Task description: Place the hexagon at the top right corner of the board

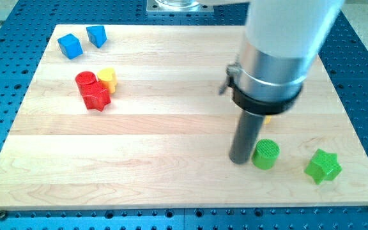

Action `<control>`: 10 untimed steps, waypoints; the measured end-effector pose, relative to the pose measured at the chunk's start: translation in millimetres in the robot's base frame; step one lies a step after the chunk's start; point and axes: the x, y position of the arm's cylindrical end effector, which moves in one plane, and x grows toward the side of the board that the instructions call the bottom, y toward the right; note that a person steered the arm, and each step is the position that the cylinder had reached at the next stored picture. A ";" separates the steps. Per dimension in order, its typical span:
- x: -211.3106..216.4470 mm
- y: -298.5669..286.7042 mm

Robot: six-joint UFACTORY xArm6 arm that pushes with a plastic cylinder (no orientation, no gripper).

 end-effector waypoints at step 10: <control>3.3 -158.6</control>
